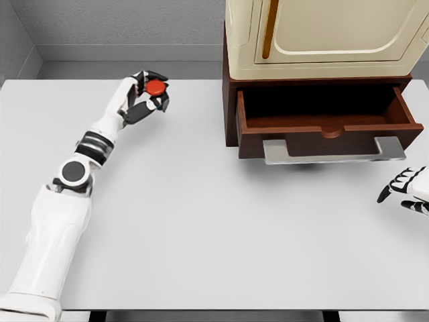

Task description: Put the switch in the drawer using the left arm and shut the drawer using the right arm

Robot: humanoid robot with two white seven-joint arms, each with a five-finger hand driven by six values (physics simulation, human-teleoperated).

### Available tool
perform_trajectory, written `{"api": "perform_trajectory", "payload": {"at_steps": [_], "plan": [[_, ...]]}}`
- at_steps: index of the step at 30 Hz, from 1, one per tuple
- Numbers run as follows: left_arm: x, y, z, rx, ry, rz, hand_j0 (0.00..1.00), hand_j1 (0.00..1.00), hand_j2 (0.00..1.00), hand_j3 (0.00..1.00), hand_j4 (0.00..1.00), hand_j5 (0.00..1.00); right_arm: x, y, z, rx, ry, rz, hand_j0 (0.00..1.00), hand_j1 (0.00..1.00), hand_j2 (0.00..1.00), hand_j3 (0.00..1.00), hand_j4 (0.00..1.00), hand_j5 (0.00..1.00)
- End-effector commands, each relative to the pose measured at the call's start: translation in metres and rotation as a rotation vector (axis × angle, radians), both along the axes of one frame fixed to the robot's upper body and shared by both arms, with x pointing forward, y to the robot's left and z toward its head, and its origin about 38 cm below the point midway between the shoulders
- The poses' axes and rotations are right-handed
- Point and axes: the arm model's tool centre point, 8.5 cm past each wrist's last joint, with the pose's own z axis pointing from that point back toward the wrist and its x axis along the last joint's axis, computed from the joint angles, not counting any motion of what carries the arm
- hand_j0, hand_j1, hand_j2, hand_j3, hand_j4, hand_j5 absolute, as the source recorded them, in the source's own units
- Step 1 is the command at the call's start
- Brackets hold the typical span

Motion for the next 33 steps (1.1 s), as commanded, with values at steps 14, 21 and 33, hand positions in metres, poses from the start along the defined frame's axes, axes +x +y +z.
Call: {"api": "perform_trajectory", "payload": {"at_steps": [14,21,33], "plan": [[-0.035,-0.038,0.043,-0.011,-0.154,-0.126,0.49,0.49,0.49,0.49,0.49,0.49,0.000,0.000,0.001,0.005,0.000,-0.003,0.59,0.59,0.59,0.59,0.59,0.59],[-0.049,-0.056,0.067,-0.012,-0.222,-0.183,0.50,0.50,0.50,0.50,0.50,0.50,0.000,-0.001,0.000,0.005,0.000,-0.004,0.59,0.59,0.59,0.59,0.59,0.59],[-0.065,-0.097,0.097,-0.010,-0.305,-0.301,0.51,0.51,0.51,0.51,0.51,0.51,0.000,-0.001,0.000,0.005,0.000,-0.004,0.58,0.58,0.58,0.58,0.58,0.58]]}}
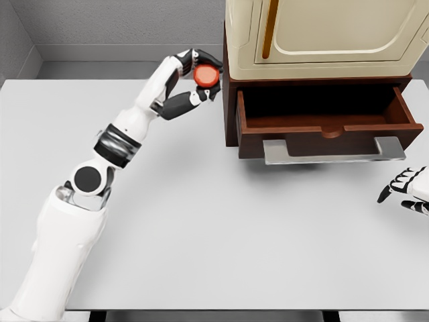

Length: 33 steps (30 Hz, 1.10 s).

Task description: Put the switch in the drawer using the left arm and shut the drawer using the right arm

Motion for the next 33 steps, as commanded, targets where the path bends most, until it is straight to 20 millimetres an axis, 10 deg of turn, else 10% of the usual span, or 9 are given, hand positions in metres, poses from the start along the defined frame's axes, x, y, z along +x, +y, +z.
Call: {"api": "perform_trajectory", "payload": {"at_steps": [1,17,33], "plan": [[-0.005,-0.015,-0.002,0.008,0.002,-0.043,0.51,0.51,0.51,0.51,0.51,0.51,0.000,0.000,0.001,0.004,0.000,-0.002,0.58,0.58,0.58,0.58,0.58,0.58],[-0.011,-0.107,0.024,0.107,-0.115,-0.161,0.51,0.51,0.51,0.51,0.51,0.51,0.000,0.000,0.001,0.004,0.000,-0.002,0.58,0.58,0.58,0.58,0.58,0.58],[0.002,-0.124,0.018,0.474,-0.340,-0.056,0.54,0.54,0.54,0.54,0.54,0.54,0.000,0.000,0.001,0.004,0.000,-0.002,0.58,0.58,0.58,0.58,0.58,0.58]]}}
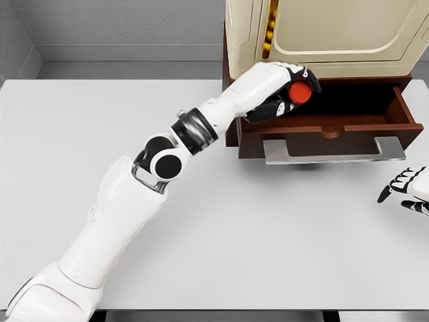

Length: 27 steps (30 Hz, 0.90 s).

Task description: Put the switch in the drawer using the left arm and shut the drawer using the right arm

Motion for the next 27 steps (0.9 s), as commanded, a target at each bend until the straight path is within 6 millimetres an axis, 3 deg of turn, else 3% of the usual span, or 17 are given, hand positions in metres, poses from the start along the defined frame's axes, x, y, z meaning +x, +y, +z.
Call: {"api": "perform_trajectory", "payload": {"at_steps": [1,2,4,8,23,27], "plan": [[-0.001,-0.001,0.000,0.020,-0.020,0.005,0.54,0.54,0.54,0.54,0.54,0.54,0.000,0.000,0.001,0.004,0.000,-0.002,0.59,0.59,0.59,0.59,0.59,0.59],[-0.001,-0.001,0.000,0.020,-0.022,0.006,0.57,0.57,0.57,0.57,0.57,0.57,0.000,0.000,0.001,0.004,0.000,-0.002,0.58,0.58,0.58,0.58,0.58,0.58],[0.000,-0.001,0.001,0.053,-0.053,0.023,0.83,0.83,0.83,0.83,0.83,0.83,0.000,0.000,0.001,0.004,0.000,-0.002,0.58,0.58,0.58,0.58,0.58,0.58],[0.000,-0.001,0.002,0.066,-0.068,0.029,0.99,0.99,0.99,0.99,0.99,0.99,0.000,0.000,0.001,0.003,0.001,-0.002,0.58,0.58,0.58,0.58,0.58,0.58],[-0.002,-0.003,0.008,0.082,-0.105,0.032,0.99,0.99,0.99,0.99,0.99,0.99,0.000,-0.001,0.001,0.003,0.002,-0.003,0.58,0.58,0.58,0.58,0.58,0.58],[0.002,-0.013,0.002,0.153,-0.123,0.023,0.99,0.99,0.99,0.99,0.99,0.99,0.001,-0.002,0.000,0.001,0.003,-0.009,0.58,0.58,0.58,0.58,0.58,0.58]]}}
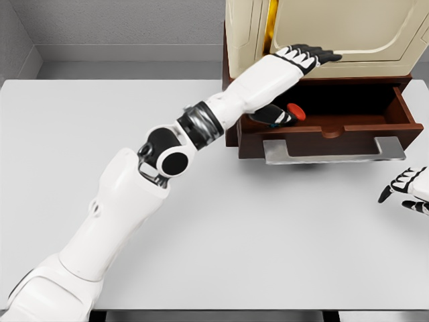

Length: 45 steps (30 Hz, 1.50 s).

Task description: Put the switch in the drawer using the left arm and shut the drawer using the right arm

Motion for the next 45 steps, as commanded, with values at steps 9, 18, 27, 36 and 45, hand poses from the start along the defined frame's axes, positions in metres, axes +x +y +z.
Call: {"api": "perform_trajectory", "payload": {"at_steps": [9,18,27,36,45], "plan": [[-0.007,-0.020,-0.003,0.113,-0.077,-0.019,0.99,0.99,0.99,0.99,0.99,0.99,0.000,-0.001,0.001,0.004,0.001,-0.004,0.58,0.58,0.58,0.58,0.58,0.58],[-0.076,-0.023,0.078,-0.047,-0.324,-0.156,1.00,1.00,1.00,1.00,1.00,1.00,0.002,-0.004,0.002,0.002,-0.006,-0.014,0.58,0.58,0.58,0.58,0.58,0.58],[-0.050,0.258,0.071,-0.196,-0.299,0.078,1.00,1.00,1.00,1.00,1.00,1.00,0.010,-0.012,0.010,0.000,-0.034,-0.040,0.58,0.58,0.58,0.58,0.58,0.58],[-0.100,0.398,-0.091,0.208,0.309,0.340,1.00,1.00,1.00,1.00,1.00,1.00,0.013,-0.005,0.009,0.037,-0.063,-0.042,0.58,0.58,0.58,0.58,0.58,0.58],[-0.103,0.414,-0.095,0.241,0.361,0.359,1.00,1.00,1.00,1.00,1.00,1.00,0.018,0.000,0.005,0.042,-0.080,-0.035,0.58,0.58,0.58,0.58,0.58,0.58]]}}
